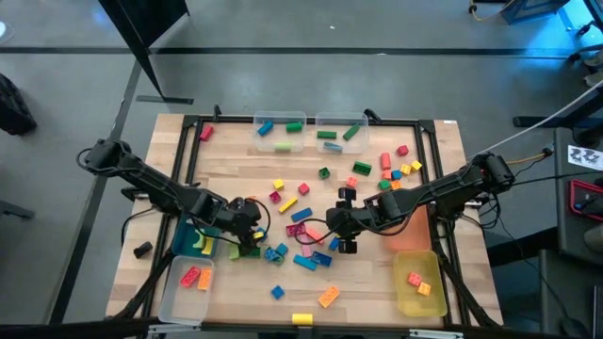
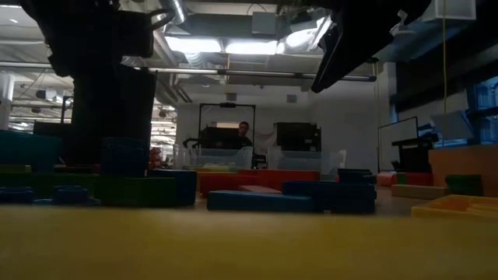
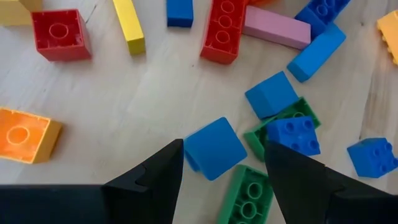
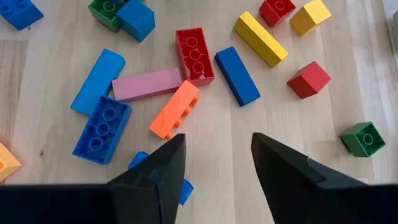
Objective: Sort blocks by size
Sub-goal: Put the blue block into the blue bin
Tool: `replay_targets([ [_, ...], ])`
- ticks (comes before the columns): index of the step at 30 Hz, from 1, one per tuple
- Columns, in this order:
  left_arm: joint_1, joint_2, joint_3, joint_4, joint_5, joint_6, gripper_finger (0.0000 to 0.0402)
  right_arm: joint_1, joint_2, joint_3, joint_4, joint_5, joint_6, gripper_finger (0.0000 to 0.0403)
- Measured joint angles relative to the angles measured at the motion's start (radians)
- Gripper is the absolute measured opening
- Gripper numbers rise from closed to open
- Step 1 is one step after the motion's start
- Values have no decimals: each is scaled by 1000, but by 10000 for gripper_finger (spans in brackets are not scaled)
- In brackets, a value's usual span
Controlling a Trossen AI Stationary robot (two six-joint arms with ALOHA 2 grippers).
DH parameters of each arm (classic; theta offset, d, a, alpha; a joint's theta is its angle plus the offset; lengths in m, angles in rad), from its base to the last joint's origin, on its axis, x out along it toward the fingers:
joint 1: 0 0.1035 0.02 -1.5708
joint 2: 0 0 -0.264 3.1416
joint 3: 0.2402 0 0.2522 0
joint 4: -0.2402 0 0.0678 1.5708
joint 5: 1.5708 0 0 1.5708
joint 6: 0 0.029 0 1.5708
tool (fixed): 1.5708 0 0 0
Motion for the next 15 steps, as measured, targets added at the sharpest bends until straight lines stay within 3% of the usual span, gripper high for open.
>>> replay_targets([
  [15,0,84,1,25,-5,-64,209,0,0,0,0,0,0,186],
])
